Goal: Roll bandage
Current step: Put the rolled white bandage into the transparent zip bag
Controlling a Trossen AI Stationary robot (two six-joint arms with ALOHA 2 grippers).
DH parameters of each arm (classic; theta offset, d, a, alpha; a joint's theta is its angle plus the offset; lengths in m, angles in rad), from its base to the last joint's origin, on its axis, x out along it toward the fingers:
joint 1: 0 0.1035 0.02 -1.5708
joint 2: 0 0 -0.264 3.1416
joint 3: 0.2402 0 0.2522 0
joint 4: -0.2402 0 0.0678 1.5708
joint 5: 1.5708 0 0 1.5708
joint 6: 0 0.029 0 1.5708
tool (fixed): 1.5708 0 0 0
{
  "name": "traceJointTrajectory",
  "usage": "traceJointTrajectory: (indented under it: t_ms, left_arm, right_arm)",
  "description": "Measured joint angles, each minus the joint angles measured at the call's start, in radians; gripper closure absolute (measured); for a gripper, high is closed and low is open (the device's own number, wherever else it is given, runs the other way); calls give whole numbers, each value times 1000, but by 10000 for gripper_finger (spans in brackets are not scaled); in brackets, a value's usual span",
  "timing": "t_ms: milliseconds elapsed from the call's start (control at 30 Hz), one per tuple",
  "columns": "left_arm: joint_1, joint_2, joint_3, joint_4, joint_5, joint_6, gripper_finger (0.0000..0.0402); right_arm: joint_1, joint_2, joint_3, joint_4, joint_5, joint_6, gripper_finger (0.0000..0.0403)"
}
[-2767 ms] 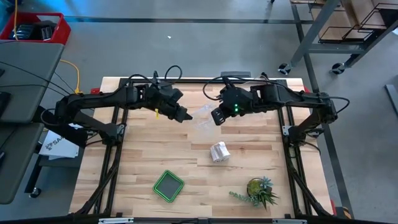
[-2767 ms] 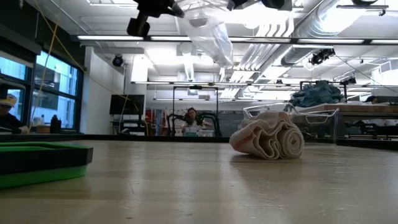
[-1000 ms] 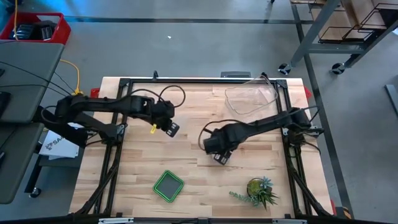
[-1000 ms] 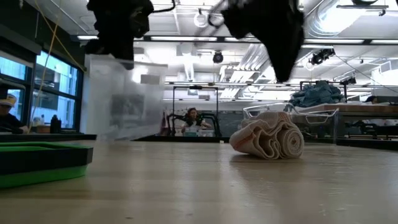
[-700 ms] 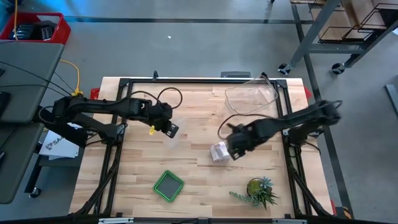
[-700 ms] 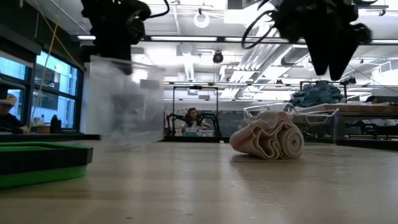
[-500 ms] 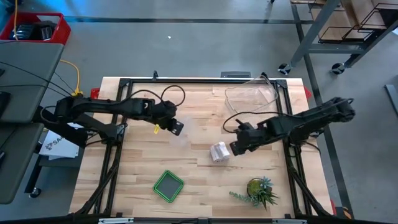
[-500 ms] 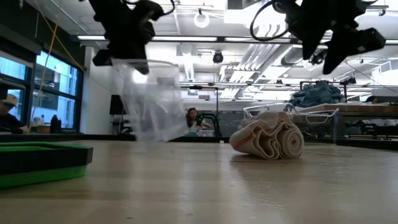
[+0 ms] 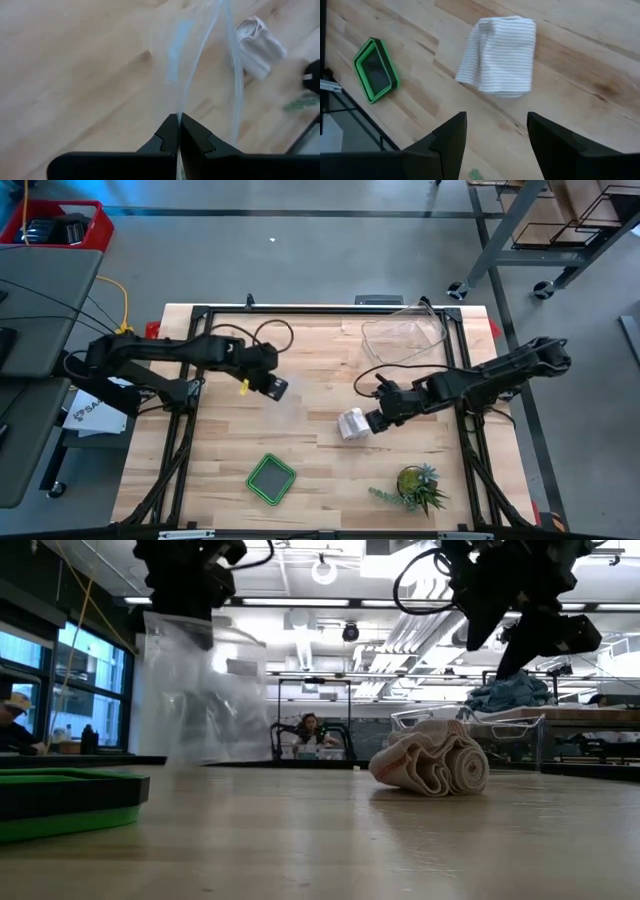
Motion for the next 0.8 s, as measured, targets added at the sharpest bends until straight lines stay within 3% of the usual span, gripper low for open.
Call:
traceJointTrajectory:
  t_ms: [167, 333, 567, 700, 800]
  left_arm:
    - [-1, 35, 13, -22, -32, 31, 401]
    - [-1, 141, 13, 68, -70, 35, 401]
    - [-2, 253, 14, 253, -26, 20, 401]
    - [-2, 247, 12, 263, -11, -6, 401]
    - [-3, 213, 13, 332, 15, -31, 401]
  right_arm:
    - [-24, 0, -4, 33, 2, -34, 203]
    - [-62, 0, -4, 210, 32, -58, 203]
    - [-131, 51, -3, 431, 32, 51, 203]
    - [-149, 128, -3, 506, -18, 111, 203]
    - [-157, 184, -3, 661, -48, 126, 203]
